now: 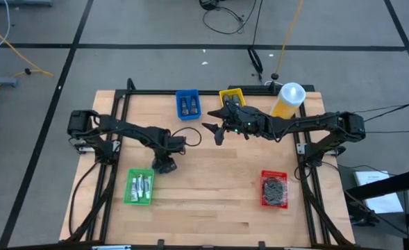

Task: Pick & Place Travel size toiletries
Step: Put the black hairbrush into the red bin

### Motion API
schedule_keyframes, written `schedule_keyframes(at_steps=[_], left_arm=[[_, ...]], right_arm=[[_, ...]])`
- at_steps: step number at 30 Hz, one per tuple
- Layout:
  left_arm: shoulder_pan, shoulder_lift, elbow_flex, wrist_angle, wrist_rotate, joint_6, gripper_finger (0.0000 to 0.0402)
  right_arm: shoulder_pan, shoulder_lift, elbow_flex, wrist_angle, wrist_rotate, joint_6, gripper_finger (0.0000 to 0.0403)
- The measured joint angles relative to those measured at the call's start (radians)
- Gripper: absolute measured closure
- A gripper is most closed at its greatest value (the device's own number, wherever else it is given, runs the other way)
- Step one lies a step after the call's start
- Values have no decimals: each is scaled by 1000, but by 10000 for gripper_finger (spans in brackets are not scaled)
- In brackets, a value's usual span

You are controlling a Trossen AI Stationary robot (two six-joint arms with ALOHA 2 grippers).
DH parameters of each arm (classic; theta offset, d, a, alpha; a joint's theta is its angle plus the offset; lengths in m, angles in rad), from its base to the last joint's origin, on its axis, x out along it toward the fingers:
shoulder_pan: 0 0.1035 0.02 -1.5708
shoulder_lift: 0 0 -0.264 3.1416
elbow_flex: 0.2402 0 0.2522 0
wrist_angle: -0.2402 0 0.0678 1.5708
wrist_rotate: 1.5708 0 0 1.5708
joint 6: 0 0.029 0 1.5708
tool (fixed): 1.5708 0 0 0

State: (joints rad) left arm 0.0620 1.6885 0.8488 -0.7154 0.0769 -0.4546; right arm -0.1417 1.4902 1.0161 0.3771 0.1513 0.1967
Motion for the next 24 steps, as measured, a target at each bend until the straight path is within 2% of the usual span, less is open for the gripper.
schedule_keyframes(at_steps=[5, 13, 15, 24], left_arm=[[6, 0, -3, 51, -53, 80, 235], [39, 1, -4, 77, -55, 160, 382], [46, -4, -4, 75, -45, 166, 394], [58, -74, 41, 62, -25, 167, 400]], right_arm=[[0, 0, 0, 0, 2, 0, 149], [0, 0, 0, -1, 4, 0, 149], [0, 0, 0, 0, 6, 0, 149], [4, 0, 0, -7, 1, 0, 149]])
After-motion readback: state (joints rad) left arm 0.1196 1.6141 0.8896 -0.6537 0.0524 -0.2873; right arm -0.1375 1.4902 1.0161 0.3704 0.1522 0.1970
